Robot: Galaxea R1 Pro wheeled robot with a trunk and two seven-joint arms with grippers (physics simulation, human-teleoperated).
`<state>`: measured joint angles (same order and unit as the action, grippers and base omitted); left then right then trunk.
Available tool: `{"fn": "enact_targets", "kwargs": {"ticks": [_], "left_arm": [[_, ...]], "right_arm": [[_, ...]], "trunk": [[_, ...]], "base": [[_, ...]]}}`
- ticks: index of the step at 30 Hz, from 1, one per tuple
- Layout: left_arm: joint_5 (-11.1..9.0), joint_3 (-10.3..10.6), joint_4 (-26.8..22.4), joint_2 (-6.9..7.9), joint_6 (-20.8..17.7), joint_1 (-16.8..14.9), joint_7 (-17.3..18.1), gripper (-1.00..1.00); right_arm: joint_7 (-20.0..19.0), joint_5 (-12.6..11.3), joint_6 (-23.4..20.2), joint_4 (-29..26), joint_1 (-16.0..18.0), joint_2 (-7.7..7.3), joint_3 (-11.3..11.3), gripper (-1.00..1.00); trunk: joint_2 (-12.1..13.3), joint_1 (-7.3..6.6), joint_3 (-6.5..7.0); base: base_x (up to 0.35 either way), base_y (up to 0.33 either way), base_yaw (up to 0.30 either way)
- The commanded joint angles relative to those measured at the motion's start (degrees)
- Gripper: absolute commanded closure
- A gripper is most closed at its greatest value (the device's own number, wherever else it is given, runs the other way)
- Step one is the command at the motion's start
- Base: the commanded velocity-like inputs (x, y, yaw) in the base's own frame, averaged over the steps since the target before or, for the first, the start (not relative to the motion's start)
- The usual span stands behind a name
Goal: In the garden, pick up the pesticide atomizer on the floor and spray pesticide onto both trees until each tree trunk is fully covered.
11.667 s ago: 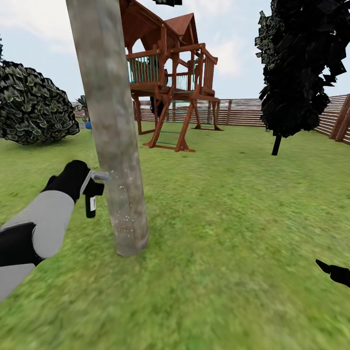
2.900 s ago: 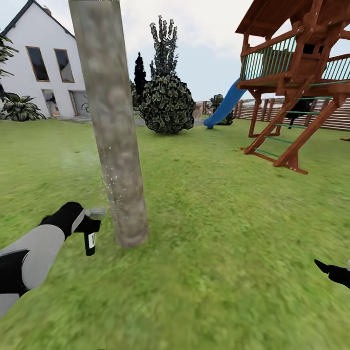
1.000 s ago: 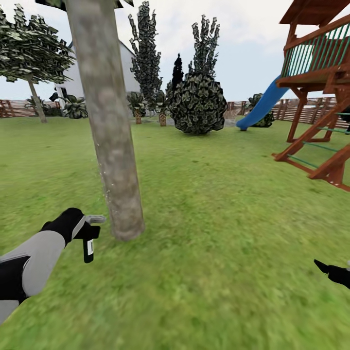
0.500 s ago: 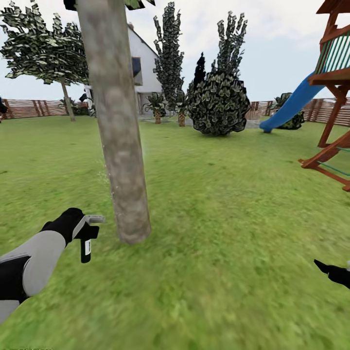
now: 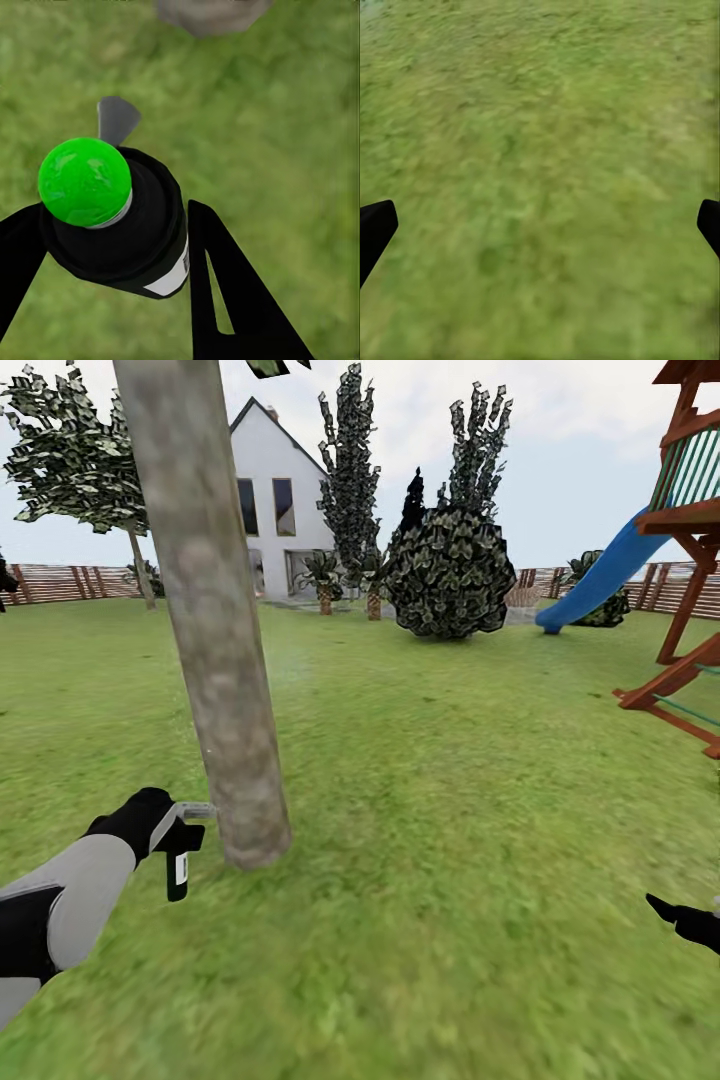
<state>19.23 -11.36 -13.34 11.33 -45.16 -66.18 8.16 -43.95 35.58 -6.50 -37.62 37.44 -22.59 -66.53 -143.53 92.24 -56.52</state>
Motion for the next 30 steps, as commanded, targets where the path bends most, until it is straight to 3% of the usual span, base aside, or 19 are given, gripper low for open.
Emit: {"fn": "enact_targets", "kwargs": {"ticks": [1,3,6,8,14,20,30], "left_arm": [[0.0,-0.1,-0.9,0.01,-0.1,-0.1,0.0,1.0],[0.0,-0.1,-5.0,-0.02,-0.9,-0.1,-0.1,1.0],[0.0,-0.1,-12.5,-1.45,-9.2,-0.1,-0.1,1.0],[0.0,-0.1,-14.9,-2.2,-10.6,-0.3,-0.1,1.0],[0.0,0.0,-15.8,-2.81,-11.4,-1.9,-0.1,1.0],[0.0,0.0,-15.8,-2.81,-11.8,-8.4,-0.1,1.0],[0.0,0.0,-15.6,-2.8,-12.0,-14.7,-0.1,1.0]], "right_arm": [[0.0,0.0,0.0,0.0,0.0,0.0,0.0,-1.0],[0.0,0.0,0.0,0.0,0.0,0.0,0.0,-1.0],[0.0,-0.1,0.0,0.0,0.0,0.0,0.0,-1.0],[0.0,-0.1,0.0,0.0,0.0,-0.04,0.0,-1.0],[0.0,-0.1,0.0,0.0,0.0,-0.09,0.0,-1.0],[0.1,-0.1,0.0,0.0,0.0,-0.23,0.0,-1.0],[0.1,-0.1,0.0,0.0,0.0,-0.44,-0.1,-1.0]], "trunk": [[0.0,0.0,0.0],[0.0,0.0,0.0],[0.0,0.0,0.0],[0.0,0.0,0.0],[0.0,0.0,0.0],[0.0,0.0,0.0],[0.0,0.0,0.0]], "base": [[0.005,-0.013,0.0],[0.002,-0.006,0.0],[0.0,-0.001,0.0],[0.0,0.0,0.0],[0.0,0.0,0.0],[0.0,0.0,0.0],[0.0,0.0,0.0]]}}
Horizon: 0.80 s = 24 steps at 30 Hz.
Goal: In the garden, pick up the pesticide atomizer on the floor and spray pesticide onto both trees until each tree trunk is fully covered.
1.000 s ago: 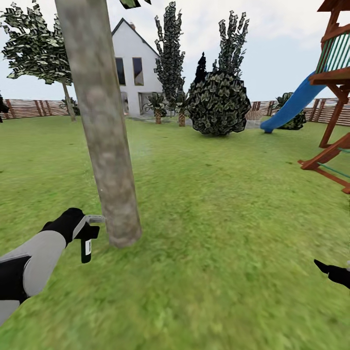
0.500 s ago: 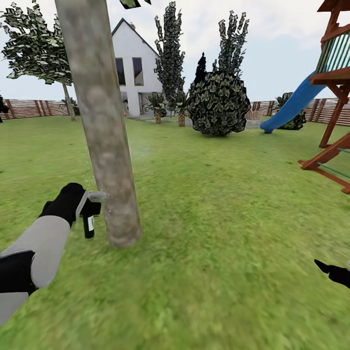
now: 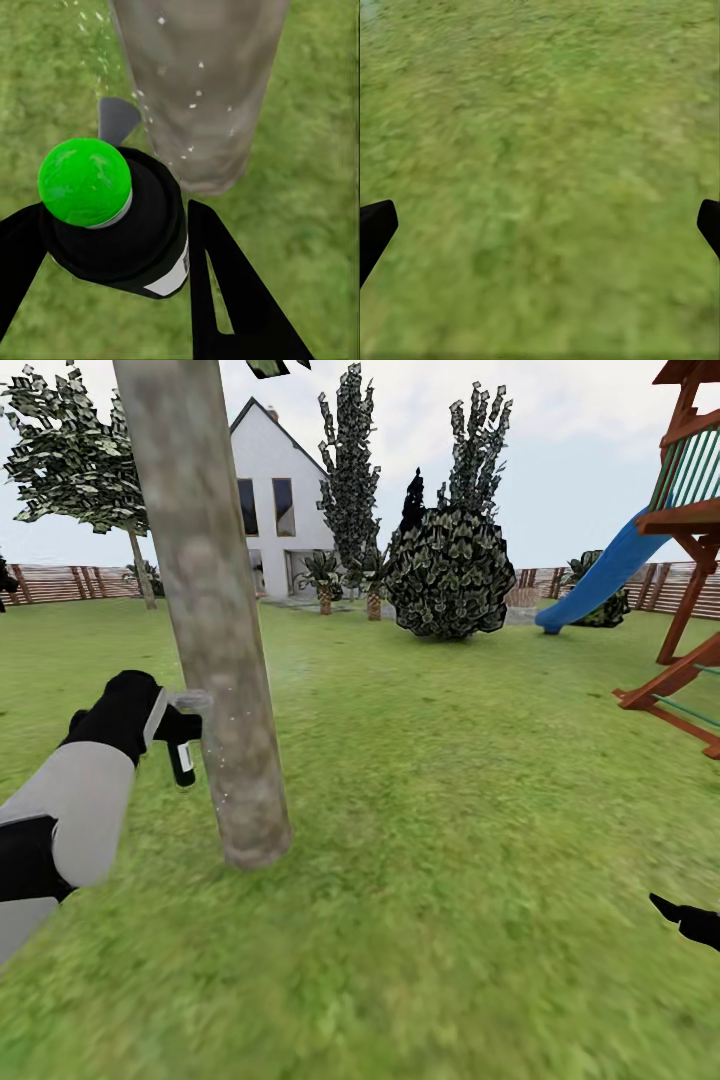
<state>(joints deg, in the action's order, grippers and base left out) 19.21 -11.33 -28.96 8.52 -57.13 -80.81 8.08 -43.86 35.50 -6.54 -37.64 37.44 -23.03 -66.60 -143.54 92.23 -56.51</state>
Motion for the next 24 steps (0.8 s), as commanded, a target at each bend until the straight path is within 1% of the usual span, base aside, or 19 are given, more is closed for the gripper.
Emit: {"fn": "enact_targets", "kwargs": {"ticks": [1,3,6,11,14,16,19,21,24], "left_arm": [[0.0,0.0,0.1,0.0,0.0,-0.7,0.0,1.0],[0.0,0.0,0.1,0.0,0.0,-2.1,0.0,1.0],[0.0,0.0,0.8,-0.07,-0.1,-4.9,0.0,1.0],[0.1,0.0,2.0,-0.07,-0.1,-6.7,0.0,1.0],[0.1,0.0,5.2,0.29,0.0,-7.0,0.0,1.0],[0.1,0.1,10.6,0.46,0.1,-7.0,0.0,1.0],[0.1,0.6,12.7,0.54,0.2,-7.0,0.0,1.0],[0.1,0.8,13.2,2.06,0.3,-6.8,0.0,1.0],[0.1,0.8,14.1,3.18,0.3,-6.5,0.0,1.0]], "right_arm": [[0.0,0.0,0.0,0.0,0.0,0.0,0.0,-1.0],[0.0,0.0,0.0,0.0,0.0,0.0,0.0,-1.0],[0.0,0.0,0.0,0.0,0.0,0.0,0.0,-1.0],[0.0,0.0,0.0,0.0,0.0,0.0,0.0,-1.0],[0.0,0.0,0.0,0.0,0.0,0.0,0.0,-1.0],[0.0,0.0,-0.1,0.0,0.0,0.0,0.0,-1.0],[0.0,0.0,-0.1,0.0,0.0,0.0,0.1,-1.0],[0.0,0.0,-0.1,0.0,0.0,0.0,0.1,-1.0],[0.0,0.0,-0.1,0.0,0.0,0.0,0.1,-1.0]], "trunk": [[0.0,0.01,-0.01],[0.0,0.01,-0.01],[0.0,0.01,-0.01],[0.0,0.01,-0.01],[0.0,0.01,-0.01],[0.0,0.01,-0.01],[0.0,0.01,-0.01],[0.0,0.01,-0.01],[0.0,0.01,-0.01]], "base": [[0.0,0.0,0.0],[0.0,0.0,0.0],[0.0,0.0,0.0],[0.0,0.0,0.0],[0.0,0.0,0.0],[0.0,0.0,0.0],[0.0,0.0,0.0],[0.0,0.0,0.0],[0.0,0.0,0.0]]}}
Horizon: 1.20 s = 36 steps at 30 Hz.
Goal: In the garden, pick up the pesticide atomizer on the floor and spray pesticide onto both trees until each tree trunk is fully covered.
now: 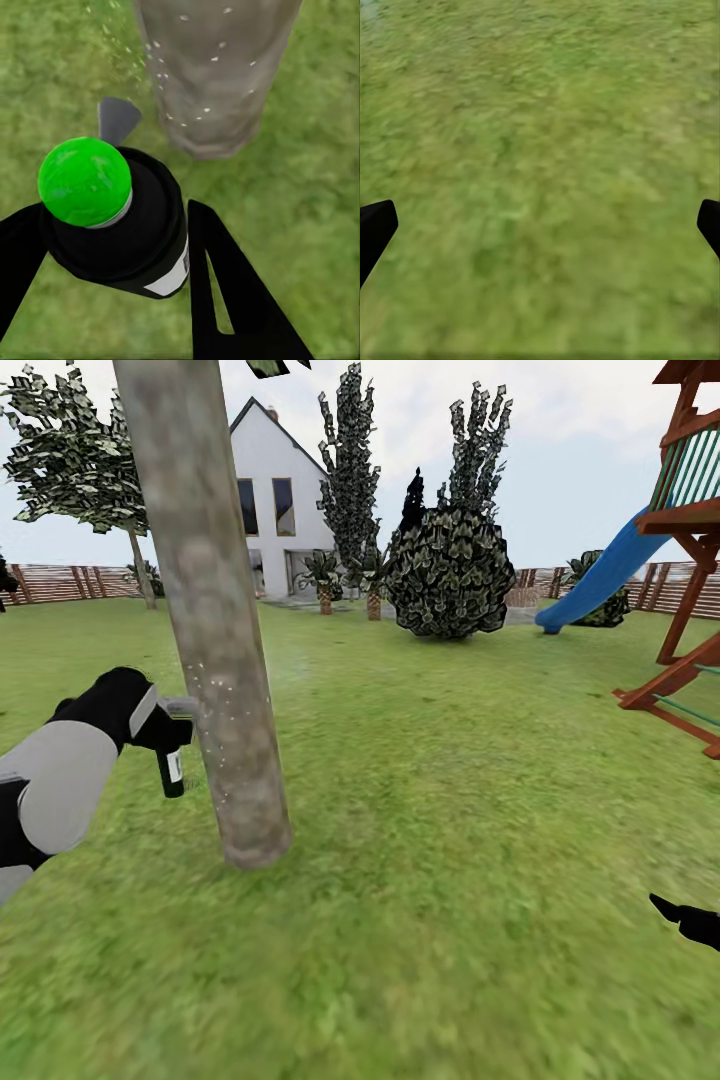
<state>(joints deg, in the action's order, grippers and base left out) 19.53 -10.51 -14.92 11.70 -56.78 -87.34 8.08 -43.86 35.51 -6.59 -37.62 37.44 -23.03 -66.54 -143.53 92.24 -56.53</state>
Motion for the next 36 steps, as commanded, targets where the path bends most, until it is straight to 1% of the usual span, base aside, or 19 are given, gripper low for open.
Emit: {"fn": "enact_targets", "kwargs": {"ticks": [1,3,6,8,10,11,12,15,16,18,20,21,22,23,24,25,27,30,36], "left_arm": [[-0.2,0.0,2.4,0.29,0.1,0.0,0.0,1.0],[-0.2,0.0,4.1,0.46,0.3,0.2,0.0,1.0],[-0.1,0.0,6.0,0.37,1.0,2.0,0.2,1.0],[-0.1,0.0,6.7,0.29,1.5,4.9,0.1,1.0],[-0.1,0.0,6.9,0.3,4.5,7.7,0.1,1.0],[0.0,0.0,7.0,0.21,6.8,10.5,0.1,1.0],[-0.1,0.0,7.0,0.05,8.1,12.1,0.0,1.0],[-0.1,0.0,7.0,-1.31,11.9,16.0,0.0,1.0],[-0.2,0.0,7.0,-1.56,14.1,17.7,0.0,1.0],[-0.4,-0.2,7.0,-1.57,17.8,20.1,0.0,1.0],[-0.7,-0.3,7.1,-1.52,19.5,21.0,0.1,1.0],[-1.0,-0.3,7.1,-1.47,20.8,22.3,0.2,1.0],[-2.3,-0.4,7.1,-1.44,22.3,23.0,0.3,1.0],[-5.1,-0.4,7.1,-1.45,24.4,23.9,0.3,1.0],[-6.7,-0.4,7.1,-1.45,25.4,24.5,0.3,1.0],[-7.6,-0.4,7.1,-1.43,25.9,25.0,0.3,1.0],[-8.4,-0.4,7.1,-1.46,26.4,25.3,0.2,1.0],[-8.6,-0.4,7.2,-2.25,26.5,25.4,0.2,1.0],[-8.6,-0.4,7.2,-2.46,26.5,25.7,0.2,1.0]], "right_arm": [[0.0,0.0,0.0,0.0,0.0,0.0,0.0,-1.0],[0.0,0.0,0.0,0.0,0.0,0.0,0.0,-1.0],[0.0,0.0,0.0,0.0,0.0,0.0,0.0,-1.0],[0.0,0.0,0.0,0.0,0.0,0.0,0.0,-1.0],[0.0,0.0,0.0,0.0,0.0,0.0,0.0,-1.0],[0.0,0.0,0.0,0.0,0.0,0.0,0.0,-1.0],[0.0,0.0,0.0,0.0,0.0,0.0,0.0,-1.0],[0.0,0.0,0.0,0.0,0.0,0.2,0.0,-1.0],[0.0,0.1,0.0,0.0,0.0,0.36,0.1,-1.0],[-0.1,0.1,0.1,0.0,0.0,0.43,0.1,-1.0],[-0.2,0.1,0.1,0.0,0.0,0.44,0.1,-1.0],[-0.2,0.1,0.1,0.0,0.0,0.44,0.1,-1.0],[-0.2,0.1,0.2,-0.1,0.0,0.44,0.1,-1.0],[-0.2,0.1,0.2,-0.1,0.0,0.44,0.0,-1.0],[-0.2,0.1,0.1,-0.1,0.0,0.44,0.0,-1.0],[-0.2,0.1,0.1,-0.1,0.0,0.44,0.0,-1.0],[-0.2,0.1,0.1,-0.1,0.0,0.46,0.1,-1.0],[-0.1,0.2,0.1,-0.1,0.0,0.52,0.2,-1.0],[0.0,0.2,0.1,0.0,0.0,0.53,0.3,-1.0]], "trunk": [[0.0,0.0,0.0],[0.0,0.0,0.0],[0.0,0.0,0.0],[0.0,0.0,0.0],[0.0,0.0,0.0],[0.0,0.0,0.0],[0.0,0.0,0.0],[0.0,0.0,0.0],[0.0,0.0,0.0],[0.0,0.0,0.0],[0.0,0.0,0.0],[0.0,0.0,0.0],[0.0,0.0,0.0],[0.0,0.0,0.0],[0.0,0.0,0.0],[0.0,0.0,0.0],[0.0,0.0,0.0],[0.0,0.0,0.0],[0.0,0.0,0.0]], "base": [[0.0,0.0,0.0],[0.0,0.0,0.0],[0.0,0.0,0.0],[0.0,0.0,0.0],[0.0,0.0,0.0],[0.0,0.0,0.0],[0.0,0.0,0.0],[0.0,0.0,0.0],[0.0,0.0,0.0],[0.0,0.0,0.0],[0.0,0.0,0.0],[0.0,0.0,0.0],[0.0,0.0,0.0],[0.0,0.0,0.005],[0.0,0.0,0.084],[0.042,-0.041,0.165],[0.158,-0.154,0.227],[0.206,-0.215,0.248],[0.178,-0.253,0.226]]}}
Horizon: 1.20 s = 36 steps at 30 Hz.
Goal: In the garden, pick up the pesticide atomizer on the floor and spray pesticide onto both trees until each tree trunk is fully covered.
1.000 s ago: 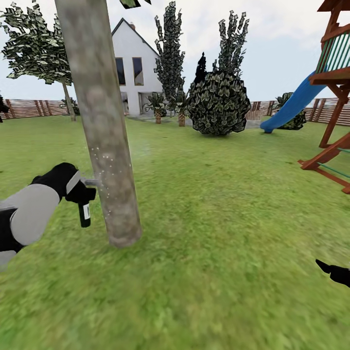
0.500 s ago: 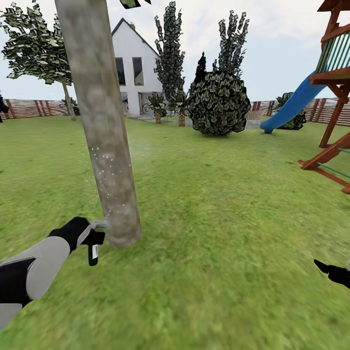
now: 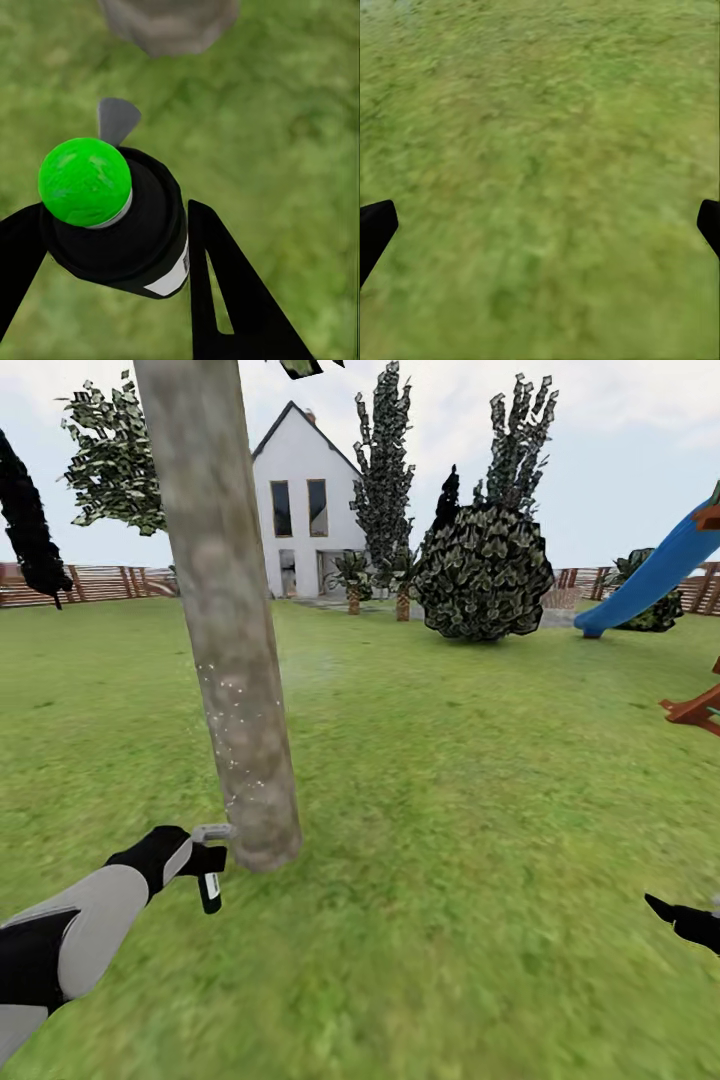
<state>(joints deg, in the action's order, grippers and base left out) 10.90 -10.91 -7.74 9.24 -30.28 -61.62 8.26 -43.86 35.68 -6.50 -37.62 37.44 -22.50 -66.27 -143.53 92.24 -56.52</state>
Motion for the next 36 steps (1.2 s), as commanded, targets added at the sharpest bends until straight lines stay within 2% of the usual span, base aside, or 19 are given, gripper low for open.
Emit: {"fn": "enact_targets", "kwargs": {"ticks": [1,5,19,30,36], "left_arm": [[0.0,0.0,0.0,-0.01,0.0,0.0,0.0,1.0],[0.0,0.0,0.0,-0.01,0.0,0.0,0.0,1.0],[0.0,0.0,0.0,0.03,0.0,0.0,0.0,1.0],[-0.1,0.0,0.0,0.02,0.0,0.0,0.0,1.0],[-0.1,0.0,0.0,-0.1,0.0,0.0,0.0,1.0]], "right_arm": [[0.0,0.0,0.0,0.0,0.0,0.0,0.0,-1.0],[-0.1,0.0,0.0,0.0,0.0,0.0,0.0,-1.0],[-0.1,0.0,0.0,0.0,0.0,0.0,0.0,-1.0],[-0.1,0.0,0.0,-0.1,0.0,0.0,-0.1,-1.0],[-0.1,0.0,0.0,-0.1,0.0,0.0,-0.1,-1.0]], "trunk": [[0.0,0.0,0.0],[0.0,0.0,0.0],[0.0,0.0,0.0],[0.0,0.0,0.0],[0.0,0.0,0.0]], "base": [[0.062,-0.29,0.053],[0.016,-0.303,0.053],[0.007,-0.317,0.245],[0.135,-0.324,0.046],[0.144,-0.323,0.219]]}}
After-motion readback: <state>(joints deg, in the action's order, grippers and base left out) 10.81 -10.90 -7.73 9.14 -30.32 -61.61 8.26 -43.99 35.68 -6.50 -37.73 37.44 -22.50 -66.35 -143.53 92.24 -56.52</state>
